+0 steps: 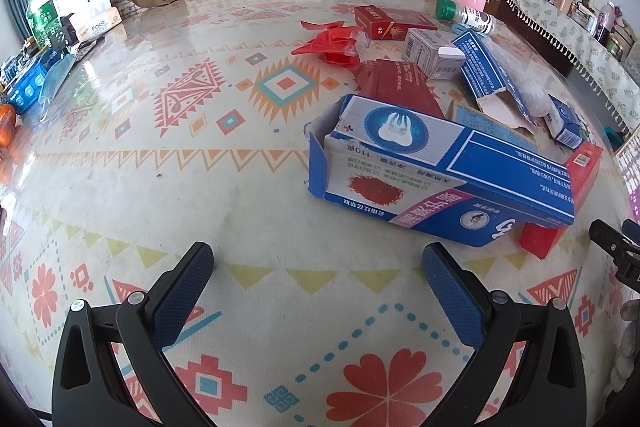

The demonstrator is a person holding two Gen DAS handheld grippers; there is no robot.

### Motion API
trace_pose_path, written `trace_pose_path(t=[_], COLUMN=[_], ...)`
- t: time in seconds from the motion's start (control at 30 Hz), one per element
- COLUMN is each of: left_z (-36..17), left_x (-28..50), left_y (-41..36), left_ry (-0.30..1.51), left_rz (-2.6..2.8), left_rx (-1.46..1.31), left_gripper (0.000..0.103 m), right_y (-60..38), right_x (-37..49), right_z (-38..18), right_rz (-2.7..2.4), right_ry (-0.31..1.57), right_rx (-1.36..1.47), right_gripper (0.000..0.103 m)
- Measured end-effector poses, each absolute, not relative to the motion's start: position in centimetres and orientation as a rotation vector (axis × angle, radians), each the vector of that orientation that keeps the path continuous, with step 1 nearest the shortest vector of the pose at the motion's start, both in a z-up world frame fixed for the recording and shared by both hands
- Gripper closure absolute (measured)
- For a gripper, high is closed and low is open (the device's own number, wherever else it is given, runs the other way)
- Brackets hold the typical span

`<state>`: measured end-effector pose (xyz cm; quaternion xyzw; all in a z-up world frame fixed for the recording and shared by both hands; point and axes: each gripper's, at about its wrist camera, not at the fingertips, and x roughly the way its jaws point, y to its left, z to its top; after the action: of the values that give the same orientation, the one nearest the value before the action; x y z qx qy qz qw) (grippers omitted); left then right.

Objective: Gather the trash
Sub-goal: 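Move both tools toward the blue-white toothpaste box and red box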

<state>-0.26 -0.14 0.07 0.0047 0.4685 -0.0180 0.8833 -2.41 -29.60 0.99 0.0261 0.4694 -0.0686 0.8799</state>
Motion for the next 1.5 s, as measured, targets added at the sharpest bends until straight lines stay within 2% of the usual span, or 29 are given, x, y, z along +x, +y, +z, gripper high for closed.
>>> trace_pose_path(t=[0.23, 0.37, 0.7, 1.5], left_z=[2.3, 4.6, 8.4, 10.5], left_x=[-2.6, -4.6, -9.0, -10.2], left_y=[-0.7, -0.9, -0.9, -1.1], left_ry=[0.883, 0.801, 0.658, 0.577], left_rz=[-0.033, -0.026, 0.007, 0.035], left_rx=[0.046, 0.069, 0.111, 0.15], left_gripper=[0.0, 0.0, 0.0, 0.0], right_y=[-29.7, -29.5, -29.4, -28.1], right_x=[-2.4, -3.2, -6.4, -10.0], right_z=[1.0, 1.4, 4.3, 8.5], right_rz=[-0.131, -0.142, -0.197, -0.28], right_ry=[0.983, 0.964, 0.872, 0.713], right_rx=[0.054, 0.037, 0.034, -0.041], right_gripper=[0.0, 0.005, 0.005, 0.005])
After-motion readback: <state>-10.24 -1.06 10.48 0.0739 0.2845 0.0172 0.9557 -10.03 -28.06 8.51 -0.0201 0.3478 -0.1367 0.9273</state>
